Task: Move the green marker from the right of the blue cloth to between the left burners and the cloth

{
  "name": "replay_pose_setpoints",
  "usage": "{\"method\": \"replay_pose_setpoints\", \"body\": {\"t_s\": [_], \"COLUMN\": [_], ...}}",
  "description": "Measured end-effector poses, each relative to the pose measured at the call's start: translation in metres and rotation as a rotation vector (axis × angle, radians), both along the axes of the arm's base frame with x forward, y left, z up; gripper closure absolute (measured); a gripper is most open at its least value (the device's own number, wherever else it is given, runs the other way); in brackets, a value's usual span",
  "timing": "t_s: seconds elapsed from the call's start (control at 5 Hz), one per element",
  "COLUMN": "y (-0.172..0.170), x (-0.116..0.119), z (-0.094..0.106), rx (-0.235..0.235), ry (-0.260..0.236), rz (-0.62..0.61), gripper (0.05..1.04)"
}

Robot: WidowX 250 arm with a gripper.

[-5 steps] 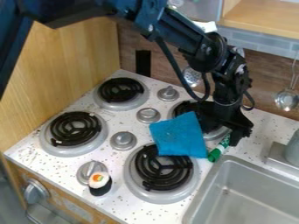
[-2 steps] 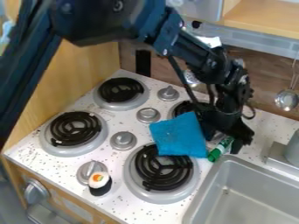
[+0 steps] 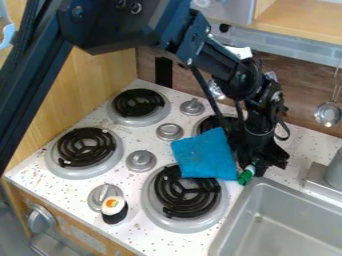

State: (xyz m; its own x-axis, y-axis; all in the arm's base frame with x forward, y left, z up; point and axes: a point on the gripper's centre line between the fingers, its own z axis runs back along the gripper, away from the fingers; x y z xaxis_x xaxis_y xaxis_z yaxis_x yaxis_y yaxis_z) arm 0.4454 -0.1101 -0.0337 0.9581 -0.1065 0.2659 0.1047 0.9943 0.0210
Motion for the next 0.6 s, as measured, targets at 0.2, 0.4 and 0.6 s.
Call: {"method": "replay_pose_setpoints", "body": {"t_s": [0.2, 0.4, 0.6], "y": [0.002, 0.005, 0.007], "x": [-0.004, -0.011, -0.013], "z": [-0.001, 0.009, 0.036], "rx": [0.003, 0.002, -0.009], "ry": [-0.002, -0.018, -0.08], "rz": [0.011, 0.014, 0.031], "gripper": [0.723, 0.723, 0.723]}}
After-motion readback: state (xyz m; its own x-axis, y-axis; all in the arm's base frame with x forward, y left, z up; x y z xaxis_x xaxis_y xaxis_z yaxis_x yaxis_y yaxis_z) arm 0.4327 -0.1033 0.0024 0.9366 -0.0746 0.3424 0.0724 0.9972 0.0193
